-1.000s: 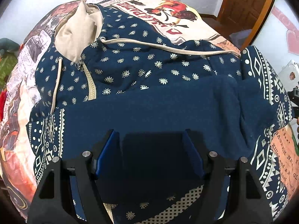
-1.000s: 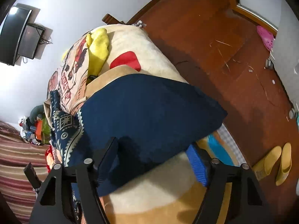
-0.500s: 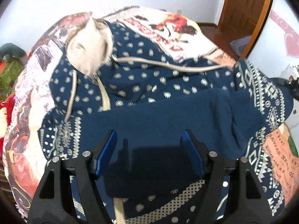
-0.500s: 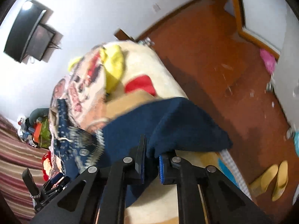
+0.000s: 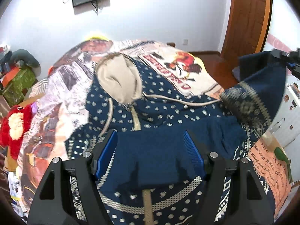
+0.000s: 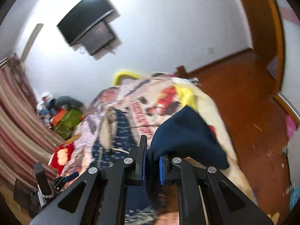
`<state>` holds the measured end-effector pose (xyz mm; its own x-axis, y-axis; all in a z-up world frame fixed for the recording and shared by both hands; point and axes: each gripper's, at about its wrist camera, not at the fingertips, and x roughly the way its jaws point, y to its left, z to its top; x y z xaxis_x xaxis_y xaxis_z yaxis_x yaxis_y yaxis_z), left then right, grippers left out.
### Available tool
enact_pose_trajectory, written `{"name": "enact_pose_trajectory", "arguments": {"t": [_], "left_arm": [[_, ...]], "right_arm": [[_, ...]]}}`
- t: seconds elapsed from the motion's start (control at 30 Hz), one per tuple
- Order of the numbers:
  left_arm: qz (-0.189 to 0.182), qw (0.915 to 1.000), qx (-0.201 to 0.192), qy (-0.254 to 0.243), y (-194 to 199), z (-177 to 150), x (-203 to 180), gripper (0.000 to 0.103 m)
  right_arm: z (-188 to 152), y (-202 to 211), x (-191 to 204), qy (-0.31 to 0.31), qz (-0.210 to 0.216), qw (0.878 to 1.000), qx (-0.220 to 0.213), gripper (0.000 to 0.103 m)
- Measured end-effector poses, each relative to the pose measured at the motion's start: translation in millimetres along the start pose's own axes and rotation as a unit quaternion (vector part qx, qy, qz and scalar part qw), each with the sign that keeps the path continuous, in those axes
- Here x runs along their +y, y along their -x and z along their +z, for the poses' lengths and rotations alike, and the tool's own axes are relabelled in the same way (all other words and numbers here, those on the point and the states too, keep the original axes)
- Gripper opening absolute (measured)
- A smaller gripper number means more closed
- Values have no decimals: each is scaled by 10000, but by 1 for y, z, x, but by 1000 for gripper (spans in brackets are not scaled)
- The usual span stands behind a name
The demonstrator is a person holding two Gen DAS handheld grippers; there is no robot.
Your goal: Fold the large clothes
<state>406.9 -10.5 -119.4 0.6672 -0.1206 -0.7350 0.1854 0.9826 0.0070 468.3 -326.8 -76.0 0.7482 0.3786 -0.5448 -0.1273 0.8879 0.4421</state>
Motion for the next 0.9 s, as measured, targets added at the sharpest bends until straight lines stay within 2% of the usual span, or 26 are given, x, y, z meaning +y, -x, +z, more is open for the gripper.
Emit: {"name": "enact_pose_trajectory", "arguments": {"t": [0.2, 0.3, 0.43, 0.7, 0.83, 0.9], "left_arm": [[80, 9996, -236, 131, 23, -7, 26, 72], [144, 9993, -284, 218, 29, -14, 41, 72], [251, 9987, -219, 393, 31, -26, 65, 72], [380, 9948, 40, 939, 24, -52, 110, 72], [442, 9922, 155, 1158, 21, -63, 126, 72], [479, 9912, 197, 1222, 21, -66, 130, 72]], "right_arm": [[-11, -39, 78, 476, 401, 9976, 300, 9], [-31, -71, 109, 685, 505, 9941, 676, 9], [-74, -123, 142, 998, 496, 9841, 1385, 9], [-153, -192, 158, 1496, 55, 9555, 2541, 9], [-173, -209, 156, 1537, -211, 9428, 2950, 10], [-179, -214, 155, 1548, -285, 9358, 3154, 15]]}}
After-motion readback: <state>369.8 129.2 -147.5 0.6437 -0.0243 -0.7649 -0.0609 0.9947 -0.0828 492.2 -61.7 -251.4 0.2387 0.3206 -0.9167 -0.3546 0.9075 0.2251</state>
